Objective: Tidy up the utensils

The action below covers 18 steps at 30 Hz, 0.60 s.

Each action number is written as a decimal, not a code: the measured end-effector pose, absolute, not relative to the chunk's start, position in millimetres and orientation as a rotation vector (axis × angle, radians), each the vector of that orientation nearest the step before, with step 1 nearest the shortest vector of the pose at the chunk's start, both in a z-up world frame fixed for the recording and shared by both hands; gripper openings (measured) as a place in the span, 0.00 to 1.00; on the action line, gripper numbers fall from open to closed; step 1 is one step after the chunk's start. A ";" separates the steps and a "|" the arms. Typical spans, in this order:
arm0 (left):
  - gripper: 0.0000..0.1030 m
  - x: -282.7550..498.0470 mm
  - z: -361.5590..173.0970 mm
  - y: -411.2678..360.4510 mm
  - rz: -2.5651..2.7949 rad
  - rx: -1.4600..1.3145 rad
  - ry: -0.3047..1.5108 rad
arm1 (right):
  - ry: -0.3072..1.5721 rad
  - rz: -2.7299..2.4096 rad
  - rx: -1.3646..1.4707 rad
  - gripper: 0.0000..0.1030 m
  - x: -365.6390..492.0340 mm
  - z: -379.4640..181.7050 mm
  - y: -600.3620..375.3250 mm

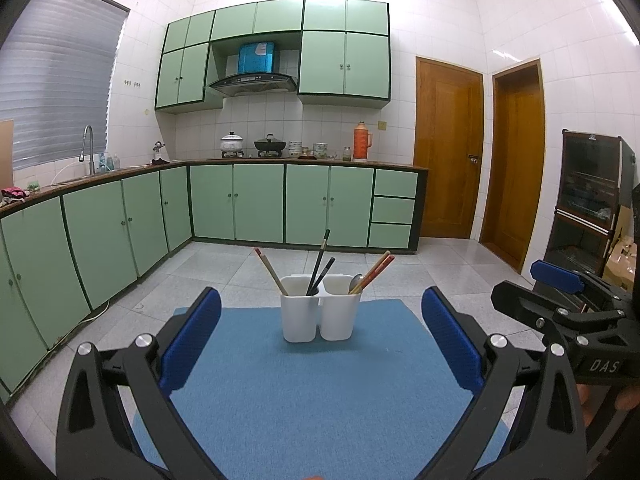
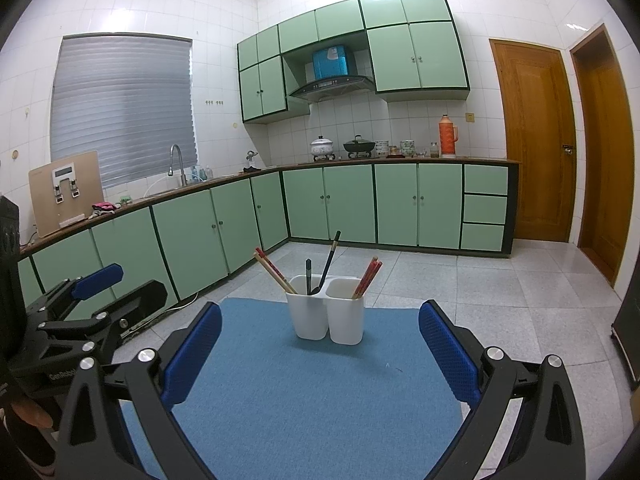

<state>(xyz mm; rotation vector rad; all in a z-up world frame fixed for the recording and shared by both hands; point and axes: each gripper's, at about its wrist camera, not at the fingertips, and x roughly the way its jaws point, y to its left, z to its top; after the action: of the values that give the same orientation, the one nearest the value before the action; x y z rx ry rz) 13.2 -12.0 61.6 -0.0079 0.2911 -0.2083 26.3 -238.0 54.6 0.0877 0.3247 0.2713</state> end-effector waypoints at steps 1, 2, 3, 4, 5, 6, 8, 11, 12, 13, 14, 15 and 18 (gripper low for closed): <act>0.95 12.7 61.7 -11.8 -0.208 -0.008 0.291 | 0.325 0.271 0.088 0.94 26.0 54.7 -238.2; 0.95 13.0 61.8 -11.9 -0.208 -0.008 0.290 | 0.325 0.271 0.088 0.94 26.5 54.7 -238.0; 0.95 13.9 61.3 -11.6 -0.208 -0.008 0.290 | 0.326 0.271 0.088 0.94 26.8 54.7 -237.8; 0.94 13.6 61.3 -11.6 -0.207 -0.008 0.290 | 0.326 0.270 0.088 0.94 26.2 54.6 -238.0; 0.95 13.9 61.3 -11.6 -0.207 -0.008 0.290 | 0.326 0.271 0.088 0.94 25.9 54.7 -238.2; 0.95 13.8 61.3 -11.2 -0.207 -0.008 0.290 | 0.326 0.271 0.088 0.94 25.9 54.7 -238.3; 0.95 14.0 61.1 -10.4 -0.207 -0.008 0.290 | 0.326 0.270 0.088 0.94 26.0 54.7 -238.1; 0.95 13.9 61.2 -10.3 -0.206 -0.007 0.289 | 0.326 0.270 0.088 0.94 26.0 54.8 -238.1; 0.95 14.1 61.2 -10.2 -0.206 -0.008 0.289 | 0.326 0.270 0.087 0.94 26.8 54.7 -237.7; 0.94 13.8 61.1 -9.9 -0.206 -0.010 0.289 | 0.327 0.270 0.087 0.94 26.4 54.7 -238.0; 0.95 14.0 61.2 -10.0 -0.206 -0.009 0.289 | 0.326 0.270 0.087 0.94 24.6 52.8 -239.6; 0.95 14.2 61.2 -9.9 -0.206 -0.008 0.289 | 0.326 0.271 0.088 0.94 24.9 52.8 -239.4; 0.95 14.1 61.1 -9.7 -0.206 -0.008 0.290 | 0.326 0.271 0.087 0.94 25.0 52.8 -239.3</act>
<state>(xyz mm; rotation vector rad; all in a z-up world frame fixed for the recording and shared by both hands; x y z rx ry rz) 14.1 -9.7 61.1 -0.0075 0.2902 -0.2064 25.0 -239.3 52.8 0.0871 0.3265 0.2706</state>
